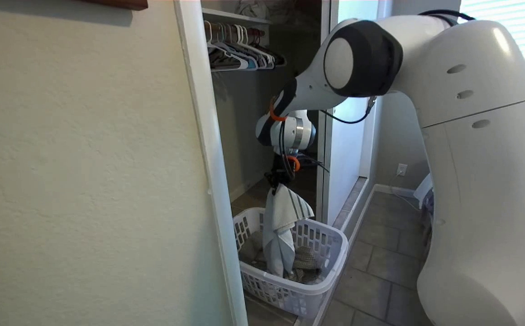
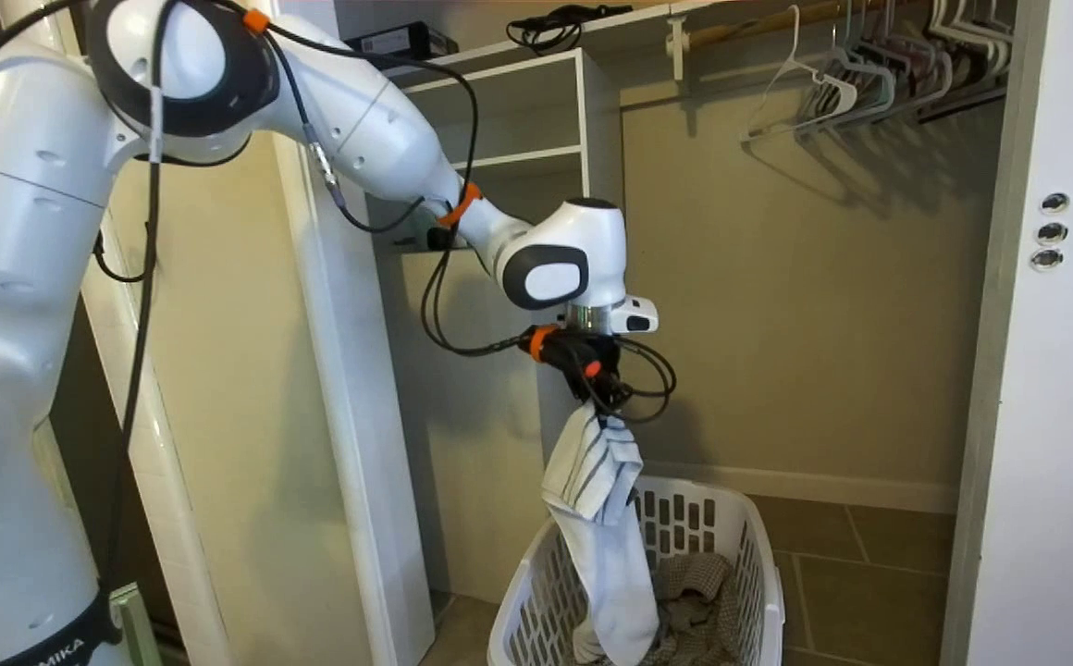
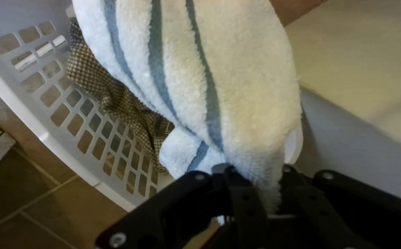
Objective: Put the white towel in the laundry basket
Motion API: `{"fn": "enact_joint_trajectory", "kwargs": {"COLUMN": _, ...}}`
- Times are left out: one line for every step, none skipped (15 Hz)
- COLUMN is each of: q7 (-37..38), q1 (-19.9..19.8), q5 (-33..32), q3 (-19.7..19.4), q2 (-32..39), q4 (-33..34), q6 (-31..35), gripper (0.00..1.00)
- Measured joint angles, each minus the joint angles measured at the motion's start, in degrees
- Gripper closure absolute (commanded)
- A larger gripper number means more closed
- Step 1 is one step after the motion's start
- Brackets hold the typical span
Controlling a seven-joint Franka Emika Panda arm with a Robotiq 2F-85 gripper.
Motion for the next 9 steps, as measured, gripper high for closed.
{"fn": "enact_joint_trajectory", "kwargs": {"q7": 0.04, "q1": -0.27, "q5": 0.00, "q3": 0.27, "q2": 1.72, "q4": -0.56, "q6": 2.01, "gripper": 0.97}}
{"fn": "enact_joint_trajectory", "kwargs": {"q7": 0.24, "q1": -0.43, "q5": -0.22, "q3": 0.51, "q2": 3.35, "q4": -1.02, "q6": 3.35, "gripper": 0.97}}
{"fn": "enact_joint_trajectory", "kwargs": {"q7": 0.67, "q1": -0.49, "q5": -0.59, "q3": 0.64, "q2": 4.92, "q4": -1.45, "q6": 4.17, "gripper": 0.97}}
{"fn": "enact_joint_trajectory", "kwargs": {"q7": 1.47, "q1": -0.51, "q5": -1.13, "q3": 0.68, "q2": 6.39, "q4": -1.67, "q6": 4.27, "gripper": 0.97}}
{"fn": "enact_joint_trajectory", "kwargs": {"q7": 2.73, "q1": -0.54, "q5": -1.81, "q3": 0.67, "q2": 7.69, "q4": -1.88, "q6": 3.80, "gripper": 0.97}}
{"fn": "enact_joint_trajectory", "kwargs": {"q7": 4.37, "q1": -0.58, "q5": -2.78, "q3": 0.55, "q2": 8.79, "q4": -2.12, "q6": 2.96, "gripper": 0.97}}
{"fn": "enact_joint_trajectory", "kwargs": {"q7": 5.92, "q1": -0.62, "q5": -3.74, "q3": 0.30, "q2": 9.72, "q4": -2.42, "q6": 2.02, "gripper": 0.97}}
{"fn": "enact_joint_trajectory", "kwargs": {"q7": 7.21, "q1": -0.69, "q5": -4.66, "q3": 0.02, "q2": 10.47, "q4": -2.83, "q6": 1.15, "gripper": 0.97}}
{"fn": "enact_joint_trajectory", "kwargs": {"q7": 8.02, "q1": -0.85, "q5": -5.17, "q3": -0.18, "q2": 11.13, "q4": -3.24, "q6": 0.95, "gripper": 0.97}}
